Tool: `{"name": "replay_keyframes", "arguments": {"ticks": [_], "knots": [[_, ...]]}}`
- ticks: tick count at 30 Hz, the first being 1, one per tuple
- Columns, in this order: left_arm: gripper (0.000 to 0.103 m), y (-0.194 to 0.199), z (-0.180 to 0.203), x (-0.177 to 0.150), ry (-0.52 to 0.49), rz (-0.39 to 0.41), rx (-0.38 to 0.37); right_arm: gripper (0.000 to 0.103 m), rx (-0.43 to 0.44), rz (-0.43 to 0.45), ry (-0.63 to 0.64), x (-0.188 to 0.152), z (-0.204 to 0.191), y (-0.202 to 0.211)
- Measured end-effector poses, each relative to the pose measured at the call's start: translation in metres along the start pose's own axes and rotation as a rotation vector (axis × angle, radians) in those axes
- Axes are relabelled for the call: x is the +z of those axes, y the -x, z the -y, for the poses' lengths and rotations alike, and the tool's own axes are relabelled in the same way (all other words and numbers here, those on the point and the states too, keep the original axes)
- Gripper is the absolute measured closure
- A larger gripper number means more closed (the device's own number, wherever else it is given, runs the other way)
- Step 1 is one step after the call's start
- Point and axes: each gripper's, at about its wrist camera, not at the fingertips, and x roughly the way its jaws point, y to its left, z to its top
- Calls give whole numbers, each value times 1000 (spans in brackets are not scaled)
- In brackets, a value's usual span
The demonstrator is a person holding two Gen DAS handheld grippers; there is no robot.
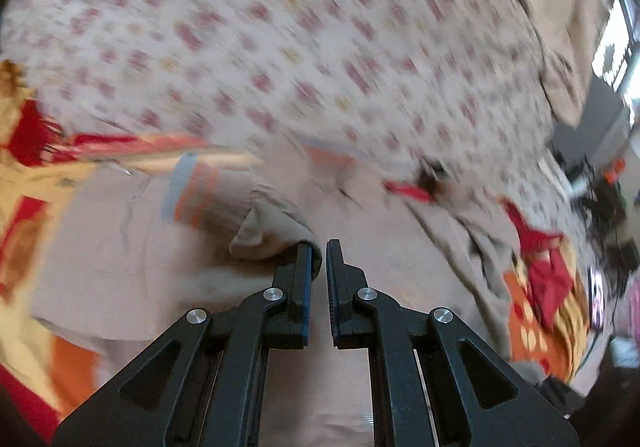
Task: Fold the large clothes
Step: 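Grasp the ribbed cuff of the jacket sleeve with the left gripper, then carry the sleeve across the jacket body toward the right gripper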
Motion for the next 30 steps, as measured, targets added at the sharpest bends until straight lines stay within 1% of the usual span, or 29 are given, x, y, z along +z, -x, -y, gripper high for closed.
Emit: {"name": "replay_keyframes", "arguments": {"ticks": [2, 4, 5, 6, 7, 8, 10, 11, 12, 13, 14, 15, 17, 18, 20, 22, 23, 25, 27, 29, 30], "knots": [[97, -26, 15, -16, -17, -65, -29, 0, -8, 6, -17, -1, 8, 5], [96, -45, 22, -27, -16, -116, -60, 0, -18, 9, -33, -1, 14, 7], [96, -55, 25, -33, -22, -167, -69, 0, -19, 6, -44, -1, 17, 7], [90, -61, 26, -36, -29, -216, -81, 0, -17, 2, -56, -1, 19, 8], [87, -60, 26, -38, -31, -236, -102, 0, -10, -1, -71, 0, 22, 7], [82, -52, 23, -38, -32, -233, -121, 0, -7, -2, -76, 0, 23, 7], [76, -31, 18, -34, -45, -193, -115, 0, -7, -1, -74, 2, 23, 6], [68, -15, 13, -30, -51, -159, -100, 0, -11, 1, -65, 4, 21, 5], [58, -1, 6, -27, -59, -125, -104, 0, -14, 3, -55, 6, 20, 4], [52, 12, -2, -25, -54, -97, -83, 0, -15, 5, -46, 8, 18, 2], [44, 27, -14, -23, -41, -60, -43, 0, -14, 6, -37, 11, 16, -1], [41, 37, -25, -23, -28, -32, -1, 0, -11, 7, -28, 13, 13, -4], [41, 55, -52, -24, 4, 28, 135, 0, -8, 4, -8, 23, 9, -13], [41, 59, -64, -26, 22, 42, 200, 0, -7, 3, 4, 28, 7, -18], [41, 60, -86, -32, 61, 51, 297, 0, 27, 5, -16, 42, 7, -28], [41, 59, -112, -42, 121, 56, 348, 0, 69, -5, -66, 55, 8, -39], [41, 59, -123, -47, 156, 62, 353, 0, 103, -9, -99, 61, 9, -47], [42, 60, -143, -54, 245, 86, 338, 0, 156, -31, -165, 70, 11, -63], [42, 62, -159, -58, 327, 109, 301, 9, 197, -55, -225, 77, 12, -83], [42, 65, -171, -59, 372, 129, 287, 34, 213, -74, -270, 84, 14, -105], [42, 66, -175, -60, 379, 133, 294, 40, 212, -79, -284, 88, 15, -114]]}}
